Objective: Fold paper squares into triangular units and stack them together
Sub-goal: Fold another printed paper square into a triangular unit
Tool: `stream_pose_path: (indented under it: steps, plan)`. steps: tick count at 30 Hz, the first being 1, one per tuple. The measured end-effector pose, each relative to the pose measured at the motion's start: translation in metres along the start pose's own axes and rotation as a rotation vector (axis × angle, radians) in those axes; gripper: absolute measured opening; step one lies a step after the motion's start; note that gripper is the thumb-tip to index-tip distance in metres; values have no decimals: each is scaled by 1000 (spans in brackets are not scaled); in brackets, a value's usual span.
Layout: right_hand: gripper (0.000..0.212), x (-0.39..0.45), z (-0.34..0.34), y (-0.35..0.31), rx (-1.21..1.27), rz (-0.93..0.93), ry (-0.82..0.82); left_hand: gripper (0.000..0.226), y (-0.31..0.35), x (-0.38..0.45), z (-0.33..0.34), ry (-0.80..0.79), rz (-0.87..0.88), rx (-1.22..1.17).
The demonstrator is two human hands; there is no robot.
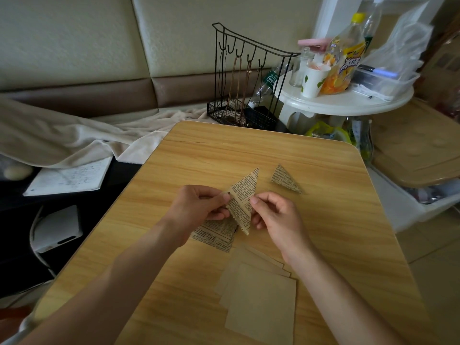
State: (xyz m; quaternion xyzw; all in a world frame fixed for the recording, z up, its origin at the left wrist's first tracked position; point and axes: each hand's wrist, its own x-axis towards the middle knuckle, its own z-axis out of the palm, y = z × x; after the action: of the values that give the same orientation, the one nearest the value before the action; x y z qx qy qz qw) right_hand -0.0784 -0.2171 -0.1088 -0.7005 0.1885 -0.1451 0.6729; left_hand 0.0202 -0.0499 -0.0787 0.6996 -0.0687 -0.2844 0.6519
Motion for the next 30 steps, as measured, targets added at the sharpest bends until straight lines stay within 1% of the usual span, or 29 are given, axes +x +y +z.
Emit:
stream_pose_path:
  steps: [4, 6, 8, 10, 13, 15, 17, 19, 22, 25, 28, 30]
  plan:
    - [11, 0, 0, 2, 11, -19, 29, 15, 1, 1, -1, 40, -6, -24]
    - [24, -1, 0, 3, -42, -81, 19, 15, 2, 1, -1, 41, -13, -33]
    - [39, -1, -1, 3, -78, -147, -36, 14, 2, 1, 0, 39, -23, -45]
    - [44, -2, -1, 4, -99, -170, -102, 15, 1, 1, 0, 30, -31, -59]
    - [38, -3, -1, 4, -105, -157, -125, 15, 3, 1, 1, 6, -56, -96]
    - [32, -4, -1, 3, -55, -135, -105, 14, 3, 0, 2, -30, -78, -116]
    - [31, -4, -1, 0, 0, -104, -73, 12, 3, -1, 3, -58, -88, -153]
    - [30, -3, 0, -2, 58, -86, -51, 9, 3, -2, 3, -45, -92, -203]
    - [18, -3, 0, -4, 112, -64, -27, 6, 4, -2, 5, -4, -92, -276]
    - [13, -2, 1, 0, 109, -64, -6, 12, 5, -3, 5, -42, -99, -274]
    - [16, -1, 1, 5, 51, -85, 3, 23, 5, -4, 6, -76, -108, -216]
    - [16, -1, 0, 6, 41, -95, -8, 23, 5, -4, 5, -80, -88, -200]
